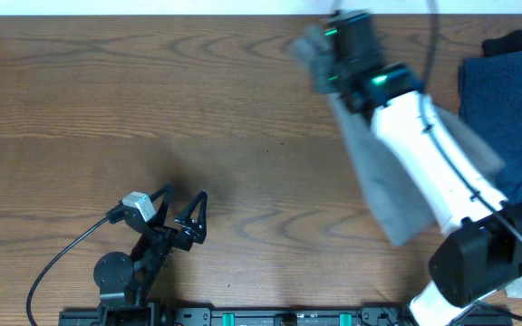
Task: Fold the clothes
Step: 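Drag the grey shorts left onto the table center with the right gripper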
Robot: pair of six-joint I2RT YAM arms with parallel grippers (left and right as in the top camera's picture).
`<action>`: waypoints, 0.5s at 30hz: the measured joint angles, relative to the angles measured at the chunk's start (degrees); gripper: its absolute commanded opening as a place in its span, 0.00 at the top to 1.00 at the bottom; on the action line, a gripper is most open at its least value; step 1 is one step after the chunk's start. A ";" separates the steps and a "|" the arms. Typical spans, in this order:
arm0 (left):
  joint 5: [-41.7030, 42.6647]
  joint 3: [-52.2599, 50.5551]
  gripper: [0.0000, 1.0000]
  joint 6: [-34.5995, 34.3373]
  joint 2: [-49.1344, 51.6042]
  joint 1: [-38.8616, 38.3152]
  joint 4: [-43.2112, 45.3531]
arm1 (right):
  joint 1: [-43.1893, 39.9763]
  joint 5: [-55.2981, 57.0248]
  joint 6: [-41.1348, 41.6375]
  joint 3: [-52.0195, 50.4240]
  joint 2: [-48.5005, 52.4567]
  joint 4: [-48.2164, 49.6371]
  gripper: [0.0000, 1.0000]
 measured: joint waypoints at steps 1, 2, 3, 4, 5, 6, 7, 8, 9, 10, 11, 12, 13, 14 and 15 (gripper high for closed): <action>-0.02 0.00 0.02 0.00 0.00 -0.02 0.00 | 2.69 -0.24 0.79 0.00 0.17 0.68 0.99; -0.02 0.00 0.02 0.00 0.00 -0.02 0.00 | 5.29 -0.76 1.60 0.00 0.48 1.46 0.99; 0.00 0.00 0.02 0.00 0.00 -0.02 0.00 | 6.67 -1.16 1.95 0.00 0.74 1.88 0.99; -0.02 0.00 0.02 0.00 0.00 -0.02 0.02 | 9.46 -1.66 2.49 0.00 1.49 2.60 0.99; -0.02 0.00 0.02 0.00 0.00 -0.02 0.00 | 11.63 -2.25 3.04 0.00 2.32 3.08 0.99; 0.00 0.00 0.02 0.00 0.00 -0.02 0.02 | 12.85 -2.67 3.34 0.00 2.93 3.26 0.99; 0.00 0.00 0.02 0.00 0.00 -0.02 0.00 | 14.38 -2.91 3.76 0.00 3.69 3.39 0.99; 0.00 0.00 0.02 0.00 0.00 -0.02 0.00 | 16.06 -3.58 4.20 0.00 4.66 3.58 0.99; -0.02 0.00 0.02 0.00 0.00 -0.02 0.00 | 17.25 -3.98 4.46 0.00 5.33 3.74 0.99; 0.00 0.00 0.02 0.00 0.00 -0.02 0.00 | 18.84 -4.35 4.83 0.00 6.29 3.87 0.95; 0.00 0.00 0.02 0.00 0.00 -0.02 0.00 | 19.43 -4.57 4.94 0.00 6.67 3.89 0.89; 0.00 0.00 0.02 0.00 0.00 -0.02 0.02 | 20.35 -4.70 5.40 0.00 6.99 3.93 0.74; 0.00 0.00 0.02 -0.02 0.00 -0.02 0.00 | 21.11 -4.72 5.62 -0.04 7.15 3.98 0.65; -0.02 0.00 0.02 0.00 0.00 0.00 0.02 | 21.57 -4.76 5.86 -0.04 7.15 4.07 0.57; -0.02 0.00 0.02 0.00 0.00 -0.02 0.00 | 21.97 -4.76 5.95 -0.04 7.10 4.42 0.45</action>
